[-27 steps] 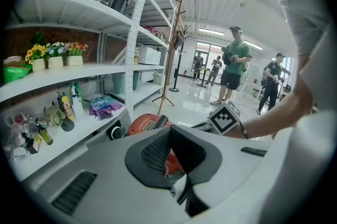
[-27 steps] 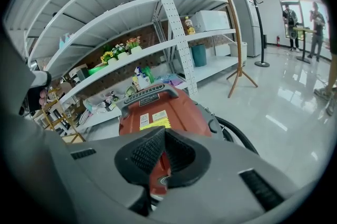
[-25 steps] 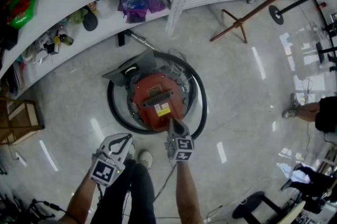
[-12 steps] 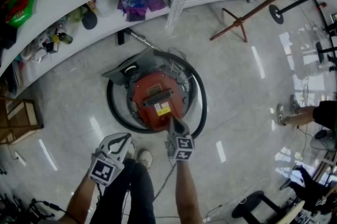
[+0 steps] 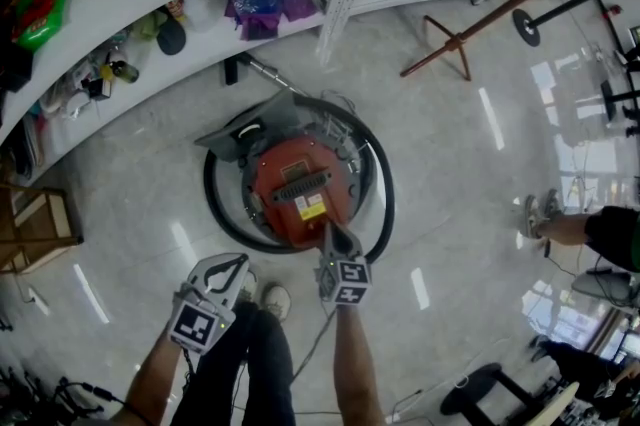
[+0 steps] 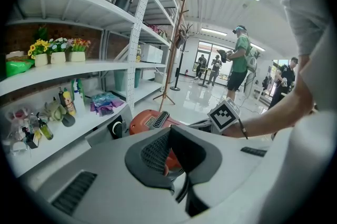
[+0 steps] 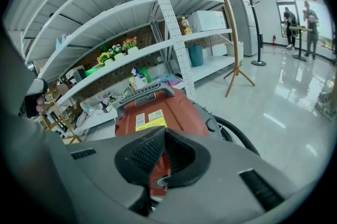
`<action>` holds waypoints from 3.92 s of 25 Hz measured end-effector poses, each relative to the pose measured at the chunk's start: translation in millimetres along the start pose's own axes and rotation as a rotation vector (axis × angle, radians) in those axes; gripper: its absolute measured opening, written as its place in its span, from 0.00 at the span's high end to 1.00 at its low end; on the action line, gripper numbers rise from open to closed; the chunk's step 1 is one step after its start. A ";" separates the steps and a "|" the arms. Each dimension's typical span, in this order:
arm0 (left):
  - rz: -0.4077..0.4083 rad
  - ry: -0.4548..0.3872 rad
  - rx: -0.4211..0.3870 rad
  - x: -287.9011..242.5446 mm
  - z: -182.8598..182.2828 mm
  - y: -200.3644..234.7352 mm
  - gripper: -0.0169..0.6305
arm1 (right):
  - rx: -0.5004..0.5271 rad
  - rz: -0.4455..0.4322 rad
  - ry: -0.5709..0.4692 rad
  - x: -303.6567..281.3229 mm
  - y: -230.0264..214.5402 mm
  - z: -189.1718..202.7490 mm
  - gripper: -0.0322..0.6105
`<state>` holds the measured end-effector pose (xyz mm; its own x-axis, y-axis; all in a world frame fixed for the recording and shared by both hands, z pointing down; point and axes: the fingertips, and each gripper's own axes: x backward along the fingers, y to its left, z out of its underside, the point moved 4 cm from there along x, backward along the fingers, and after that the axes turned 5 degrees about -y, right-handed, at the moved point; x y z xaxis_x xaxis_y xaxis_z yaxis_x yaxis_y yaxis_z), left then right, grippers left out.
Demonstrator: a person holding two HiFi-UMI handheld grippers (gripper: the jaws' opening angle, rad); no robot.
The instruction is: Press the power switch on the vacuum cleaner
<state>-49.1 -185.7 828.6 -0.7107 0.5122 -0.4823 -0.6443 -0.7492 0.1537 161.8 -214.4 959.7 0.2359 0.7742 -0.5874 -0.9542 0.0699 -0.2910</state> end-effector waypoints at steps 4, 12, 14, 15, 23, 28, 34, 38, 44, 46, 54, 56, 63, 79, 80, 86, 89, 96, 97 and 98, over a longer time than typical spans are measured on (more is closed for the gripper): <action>-0.001 0.001 0.004 -0.1 -0.2 0.1 0.96 | 0.011 0.007 0.004 -1.9 1.8 -0.2 0.93; -0.002 0.003 0.005 2.3 -0.1 1.2 0.96 | 0.002 -0.003 -0.004 -0.7 2.1 -0.7 0.93; -0.001 0.003 0.005 2.3 -0.5 1.3 0.96 | 0.003 -0.003 -0.006 -0.5 2.2 -1.3 0.93; -0.001 0.002 0.005 2.0 -0.4 1.2 0.96 | 0.001 -0.002 -0.008 -0.6 2.2 -1.7 0.93; 0.004 0.006 -0.003 1.8 -0.3 0.1 0.96 | 0.002 -0.001 -0.005 -1.4 2.7 -0.7 0.93; 0.005 -0.004 -0.005 1.3 -4.9 -2.0 0.96 | -0.002 -0.005 -0.004 -3.6 1.4 0.4 0.93; 0.008 -0.009 -0.016 6.5 -14.1 -4.4 0.96 | -0.017 -0.010 -0.032 3.5 0.3 -9.1 0.93; 0.000 -0.016 -0.026 8.6 -22.2 -3.8 0.96 | -0.010 -0.021 -0.049 14.0 4.6 -19.3 0.93; 0.012 -0.033 -0.039 12.8 -40.5 -14.5 0.96 | 0.002 -0.020 -0.058 41.6 10.7 -31.7 0.93; 0.014 -0.040 -0.042 14.3 -48.0 -17.9 0.96 | 0.006 -0.022 -0.072 52.3 12.9 -39.3 0.93; 0.010 -0.070 -0.057 26.1 -76.7 -30.1 0.96 | 0.025 -0.063 -0.147 97.7 35.5 -80.0 0.93; 0.006 -0.076 -0.066 30.1 -83.4 -32.0 0.96 | 0.024 -0.072 -0.165 108.6 42.9 -89.4 0.93; -0.009 -0.105 -0.089 46.0 -110.8 -37.1 0.96 | 0.029 -0.107 -0.227 142.2 70.1 -118.6 0.93; -0.025 -0.137 -0.117 90.9 -151.2 -56.6 0.96 | 0.074 -0.165 -0.264 227.8 135.0 -157.7 0.93; -0.025 -0.138 -0.121 94.3 -154.7 -57.4 0.96 | 0.080 -0.164 -0.271 234.1 138.1 -160.9 0.93; -0.018 -0.150 -0.128 113.7 -179.8 -65.9 0.96 | 0.085 -0.171 -0.292 267.8 157.8 -182.3 0.93; -0.012 -0.156 -0.136 120.7 -190.7 -71.0 0.96 | 0.079 -0.170 -0.295 277.8 165.1 -191.7 0.93; -0.007 -0.159 -0.128 134.7 -203.4 -79.9 0.96 | 0.072 -0.179 -0.290 290.7 176.4 -198.8 0.93; -0.006 -0.159 -0.131 136.2 -205.3 -80.4 0.96 | 0.071 -0.180 -0.291 292.2 177.8 -200.2 0.93; -0.004 -0.160 -0.136 137.4 -207.3 -81.0 0.96 | 0.070 -0.181 -0.292 293.7 179.1 -201.6 0.93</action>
<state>-35.9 -141.7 571.1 -0.7509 0.5675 -0.3376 -0.6108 -0.7913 0.0285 97.3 -101.3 582.8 0.3498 0.8918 -0.2870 -0.9143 0.2582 -0.3122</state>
